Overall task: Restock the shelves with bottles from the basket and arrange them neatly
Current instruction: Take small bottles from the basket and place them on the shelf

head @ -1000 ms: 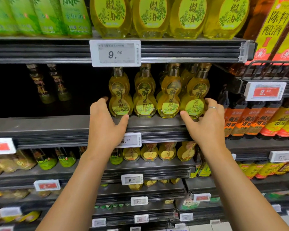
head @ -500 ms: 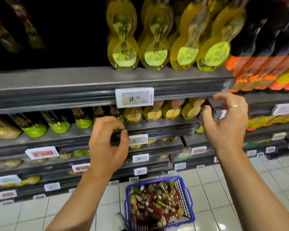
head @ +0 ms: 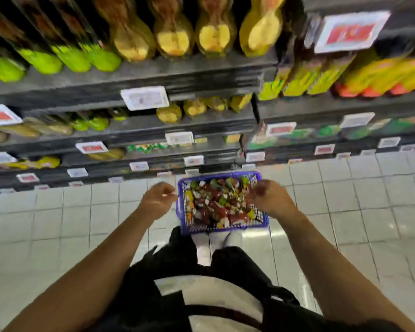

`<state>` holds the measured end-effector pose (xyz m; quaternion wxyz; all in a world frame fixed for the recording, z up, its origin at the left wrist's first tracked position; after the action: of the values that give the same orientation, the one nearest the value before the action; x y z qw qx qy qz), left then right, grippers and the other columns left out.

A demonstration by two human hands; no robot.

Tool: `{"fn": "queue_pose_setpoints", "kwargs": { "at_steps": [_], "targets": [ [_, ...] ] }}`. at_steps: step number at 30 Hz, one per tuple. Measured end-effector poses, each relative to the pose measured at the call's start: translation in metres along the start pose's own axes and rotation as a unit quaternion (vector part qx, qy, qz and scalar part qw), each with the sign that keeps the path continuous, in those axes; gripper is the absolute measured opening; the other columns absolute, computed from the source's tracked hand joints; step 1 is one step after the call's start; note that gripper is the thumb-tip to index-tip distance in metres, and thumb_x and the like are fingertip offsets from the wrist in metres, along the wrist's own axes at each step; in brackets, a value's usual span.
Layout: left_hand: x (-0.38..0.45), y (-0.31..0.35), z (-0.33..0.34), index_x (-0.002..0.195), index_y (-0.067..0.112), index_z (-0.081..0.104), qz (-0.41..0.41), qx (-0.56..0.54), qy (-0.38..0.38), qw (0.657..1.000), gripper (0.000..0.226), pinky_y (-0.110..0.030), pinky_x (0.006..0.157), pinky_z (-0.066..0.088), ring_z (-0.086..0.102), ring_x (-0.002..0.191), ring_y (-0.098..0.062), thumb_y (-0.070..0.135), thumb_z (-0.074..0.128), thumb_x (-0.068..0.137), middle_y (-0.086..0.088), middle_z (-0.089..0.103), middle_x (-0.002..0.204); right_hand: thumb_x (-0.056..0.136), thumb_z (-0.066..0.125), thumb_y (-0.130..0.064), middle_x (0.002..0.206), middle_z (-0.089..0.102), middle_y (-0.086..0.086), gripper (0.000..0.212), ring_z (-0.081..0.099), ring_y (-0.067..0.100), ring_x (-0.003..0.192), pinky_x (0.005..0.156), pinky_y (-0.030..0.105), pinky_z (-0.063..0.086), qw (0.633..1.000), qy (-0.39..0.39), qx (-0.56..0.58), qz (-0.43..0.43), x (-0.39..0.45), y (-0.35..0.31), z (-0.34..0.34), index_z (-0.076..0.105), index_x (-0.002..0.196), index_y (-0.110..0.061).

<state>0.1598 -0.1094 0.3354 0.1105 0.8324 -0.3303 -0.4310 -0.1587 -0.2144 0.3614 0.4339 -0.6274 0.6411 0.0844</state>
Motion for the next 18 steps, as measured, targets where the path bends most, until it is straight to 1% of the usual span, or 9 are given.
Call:
{"fn": "queue_pose_setpoints", "kwargs": {
  "at_steps": [3, 5, 7, 9, 11, 13, 14, 16, 18],
  "targets": [
    [-0.008, -0.01, 0.045, 0.1, 0.016, 0.068, -0.032, 0.05, -0.037, 0.998, 0.012, -0.035, 0.087, 0.051, 0.065, 0.101, -0.028, 0.022, 0.072, 0.09, -0.006, 0.07, 0.107, 0.094, 0.061, -0.037, 0.108, 0.071, 0.012, 0.025, 0.066, 0.035, 0.106, 0.081, 0.03, 0.045, 0.999, -0.037, -0.017, 0.022, 0.01, 0.049, 0.032, 0.07, 0.106, -0.018],
    [-0.01, -0.011, 0.067, 0.098, 0.013, 0.067, -0.052, 0.049, -0.058, 0.996, 0.011, -0.04, 0.087, 0.054, 0.065, 0.095, -0.029, 0.021, 0.069, 0.09, -0.009, 0.07, 0.1, 0.097, 0.056, -0.039, 0.119, 0.069, 0.017, 0.034, 0.064, 0.038, 0.11, 0.087, 0.034, 0.048, 0.997, -0.063, -0.03, 0.036, 0.013, 0.075, 0.047, 0.066, 0.118, -0.014],
    [-0.009, -0.01, 0.086, 0.095, 0.01, 0.066, -0.067, 0.027, -0.068, 0.995, 0.01, -0.047, 0.09, 0.054, 0.066, 0.094, -0.033, 0.018, 0.067, 0.089, -0.014, 0.071, 0.097, 0.098, 0.056, -0.035, 0.118, 0.069, 0.016, 0.033, 0.065, 0.037, 0.111, 0.087, 0.034, 0.05, 0.994, -0.086, -0.023, 0.063, 0.018, 0.101, 0.06, 0.065, 0.12, -0.011],
    [-0.001, -0.015, 0.109, 0.091, 0.016, 0.063, -0.084, 0.025, -0.074, 0.993, 0.003, -0.044, 0.091, 0.054, 0.066, 0.098, -0.032, 0.018, 0.064, 0.089, -0.011, 0.07, 0.1, 0.097, 0.06, -0.034, 0.117, 0.07, 0.013, 0.03, 0.065, 0.034, 0.11, 0.079, 0.028, 0.046, 0.992, -0.094, -0.015, 0.087, 0.029, 0.124, 0.075, 0.065, 0.117, -0.012],
    [0.017, -0.029, 0.136, 0.091, 0.017, 0.063, -0.104, 0.029, -0.074, 0.991, 0.003, -0.043, 0.09, 0.055, 0.064, 0.098, -0.031, 0.017, 0.063, 0.089, -0.01, 0.068, 0.102, 0.097, 0.06, -0.032, 0.12, 0.068, 0.013, 0.034, 0.065, 0.034, 0.111, 0.078, 0.027, 0.043, 0.99, -0.102, -0.01, 0.098, 0.047, 0.145, 0.095, 0.061, 0.123, -0.01],
    [0.037, -0.054, 0.168, 0.095, 0.013, 0.066, -0.147, -0.008, -0.076, 0.986, 0.007, -0.043, 0.085, 0.055, 0.064, 0.097, -0.033, 0.015, 0.062, 0.089, -0.013, 0.067, 0.101, 0.097, 0.06, -0.027, 0.117, 0.067, 0.014, 0.033, 0.067, 0.034, 0.106, 0.081, 0.033, 0.054, 0.984, -0.115, 0.018, 0.135, 0.07, 0.17, 0.121, 0.061, 0.124, -0.007],
    [0.047, -0.069, 0.185, 0.097, 0.013, 0.067, -0.172, -0.037, -0.08, 0.981, 0.008, -0.043, 0.082, 0.055, 0.064, 0.097, -0.033, 0.014, 0.063, 0.09, -0.014, 0.067, 0.1, 0.097, 0.061, -0.025, 0.113, 0.068, 0.014, 0.032, 0.068, 0.034, 0.103, 0.083, 0.04, 0.059, 0.977, -0.115, 0.057, 0.17, 0.08, 0.186, 0.134, 0.062, 0.123, -0.006],
    [0.058, -0.097, 0.213, 0.102, 0.012, 0.066, -0.215, -0.066, -0.092, 0.97, 0.009, -0.044, 0.086, 0.057, 0.063, 0.096, -0.03, 0.015, 0.063, 0.094, -0.015, 0.066, 0.102, 0.096, 0.063, -0.019, 0.104, 0.068, 0.013, 0.028, 0.07, 0.03, 0.093, 0.08, 0.049, 0.062, 0.94, -0.112, 0.179, 0.27, 0.09, 0.216, 0.164, 0.062, 0.121, -0.006],
    [0.07, -0.122, 0.237, 0.092, 0.017, 0.062, -0.235, -0.054, -0.107, 0.965, 0.003, -0.044, 0.085, 0.055, 0.061, 0.088, -0.028, 0.017, 0.06, 0.094, -0.013, 0.064, 0.094, 0.098, 0.063, -0.015, 0.097, 0.065, 0.011, 0.023, 0.067, 0.026, 0.083, 0.068, 0.044, 0.06, 0.871, -0.126, 0.316, 0.354, 0.093, 0.232, 0.203, 0.064, 0.117, -0.004]
  ]
}}
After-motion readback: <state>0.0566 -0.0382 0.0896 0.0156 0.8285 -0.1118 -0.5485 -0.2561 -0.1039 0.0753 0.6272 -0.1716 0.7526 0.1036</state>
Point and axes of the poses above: each hand's wrist, its own x-axis towards the middle knuckle, its own z-axis out of the palm, y = z × x, the point moved 9 cm from there along x, towards the middle knuckle
